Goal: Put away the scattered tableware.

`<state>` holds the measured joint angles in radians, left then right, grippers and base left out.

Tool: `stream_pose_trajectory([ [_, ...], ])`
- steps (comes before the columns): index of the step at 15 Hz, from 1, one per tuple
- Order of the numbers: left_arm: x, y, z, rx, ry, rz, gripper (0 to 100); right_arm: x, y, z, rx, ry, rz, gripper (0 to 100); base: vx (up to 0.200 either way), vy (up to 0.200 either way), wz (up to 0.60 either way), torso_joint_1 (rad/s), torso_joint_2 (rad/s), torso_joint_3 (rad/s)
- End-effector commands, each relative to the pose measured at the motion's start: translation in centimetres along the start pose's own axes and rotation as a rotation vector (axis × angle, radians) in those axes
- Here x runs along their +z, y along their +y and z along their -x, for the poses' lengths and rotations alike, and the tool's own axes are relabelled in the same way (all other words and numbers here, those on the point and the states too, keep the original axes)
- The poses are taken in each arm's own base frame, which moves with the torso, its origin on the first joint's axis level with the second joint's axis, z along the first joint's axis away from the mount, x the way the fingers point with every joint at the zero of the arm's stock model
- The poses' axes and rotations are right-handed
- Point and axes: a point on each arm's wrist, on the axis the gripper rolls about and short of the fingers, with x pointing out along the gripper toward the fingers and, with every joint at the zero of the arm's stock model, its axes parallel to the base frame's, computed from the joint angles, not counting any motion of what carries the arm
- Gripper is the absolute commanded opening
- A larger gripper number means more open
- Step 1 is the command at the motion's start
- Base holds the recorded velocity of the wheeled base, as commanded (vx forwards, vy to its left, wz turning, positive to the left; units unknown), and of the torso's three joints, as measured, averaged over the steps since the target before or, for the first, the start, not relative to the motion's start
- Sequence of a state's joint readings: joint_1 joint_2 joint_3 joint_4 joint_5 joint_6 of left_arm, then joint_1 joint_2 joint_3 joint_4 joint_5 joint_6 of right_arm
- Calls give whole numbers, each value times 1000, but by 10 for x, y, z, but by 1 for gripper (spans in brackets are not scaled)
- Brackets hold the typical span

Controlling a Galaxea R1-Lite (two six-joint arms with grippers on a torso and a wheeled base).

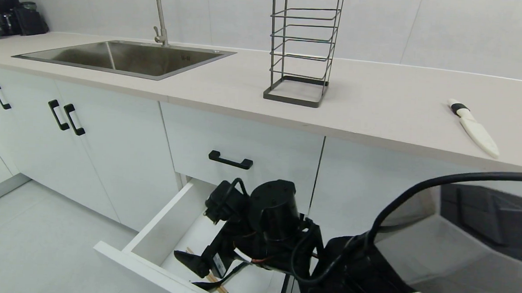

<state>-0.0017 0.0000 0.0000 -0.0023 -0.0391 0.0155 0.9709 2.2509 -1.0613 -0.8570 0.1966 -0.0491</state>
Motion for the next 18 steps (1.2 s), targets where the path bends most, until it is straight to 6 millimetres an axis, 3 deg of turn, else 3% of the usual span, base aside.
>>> stream_pose_trajectory([
  [1, 0, 0, 0, -1, -1, 0, 100, 35, 1, 42, -39, -94, 12, 100, 0, 0, 0, 0, 0, 0],
  [7, 0, 0, 0, -1, -1, 0, 100, 16, -4, 124, -109, -46, -17, 100, 0, 0, 0, 0, 0, 0],
  [10, 0, 0, 0, 1, -1, 0, 100, 6, -4, 132, -115, -13, -26, 100, 0, 0, 0, 0, 0, 0],
  [18, 0, 0, 0, 1, -1, 0, 100, 10, -1, 136, -108, -30, -19, 100, 0, 0, 0, 0, 0, 0],
])
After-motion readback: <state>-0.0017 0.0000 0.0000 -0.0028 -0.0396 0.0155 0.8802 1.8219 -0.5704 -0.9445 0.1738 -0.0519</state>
